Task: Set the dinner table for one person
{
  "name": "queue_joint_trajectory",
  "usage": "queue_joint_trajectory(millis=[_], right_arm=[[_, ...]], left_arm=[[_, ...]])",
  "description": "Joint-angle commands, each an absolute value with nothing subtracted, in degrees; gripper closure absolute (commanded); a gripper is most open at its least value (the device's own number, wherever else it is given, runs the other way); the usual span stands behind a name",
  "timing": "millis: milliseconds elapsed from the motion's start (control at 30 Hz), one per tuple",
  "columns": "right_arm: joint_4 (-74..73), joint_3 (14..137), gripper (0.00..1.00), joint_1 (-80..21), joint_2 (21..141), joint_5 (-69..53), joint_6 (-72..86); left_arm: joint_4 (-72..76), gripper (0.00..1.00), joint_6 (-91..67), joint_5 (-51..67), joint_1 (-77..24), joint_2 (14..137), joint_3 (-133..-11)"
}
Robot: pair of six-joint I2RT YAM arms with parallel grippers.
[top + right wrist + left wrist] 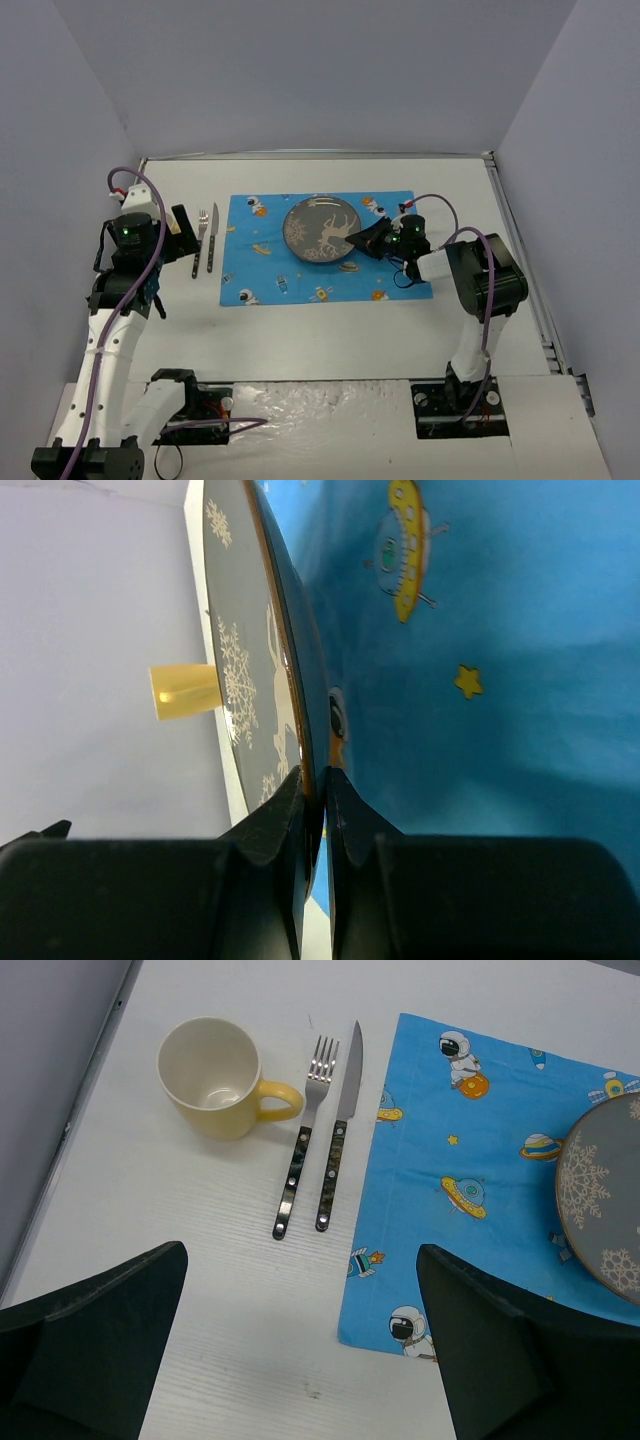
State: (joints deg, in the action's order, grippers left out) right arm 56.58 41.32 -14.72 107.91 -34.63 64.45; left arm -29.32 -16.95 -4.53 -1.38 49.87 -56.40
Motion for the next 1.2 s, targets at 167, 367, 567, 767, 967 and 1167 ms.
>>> queue_joint_trajectory(millis=[167,367,567,767,967,1167], right_arm=[[73.8,40.5,1.00,-15.3,109.7,-38.1,66.7],[73.1,39.3,1.00,-15.2,112.0,-37.9,64.9],[72.8,36.8,0.58,-14.5,113.1,-37.0,63.7],[64.7,36.9,0.32,-13.5,110.1,-36.2,57.8],[43.5,40.1,0.16,-13.0,103.2,-30.1,45.7],[26.0,43.7,0.10,-13.0,95.7,-20.6,36.3]], left_arm=[[-25.8,0.03,-17.5,-4.4,-0.8,49.6,-56.7],[-25.8,0.03,-17.5,-4.5,-0.9,49.8,-56.7],[-25.8,0.03,-17.7,-4.4,-0.7,50.0,-56.6],[-25.8,0.03,-17.7,-4.1,-0.5,50.6,-56.6],[-25.9,0.03,-17.8,-4.1,-0.4,51.2,-56.7],[-26.0,0.03,-17.6,-4.7,-0.4,51.7,-56.6]])
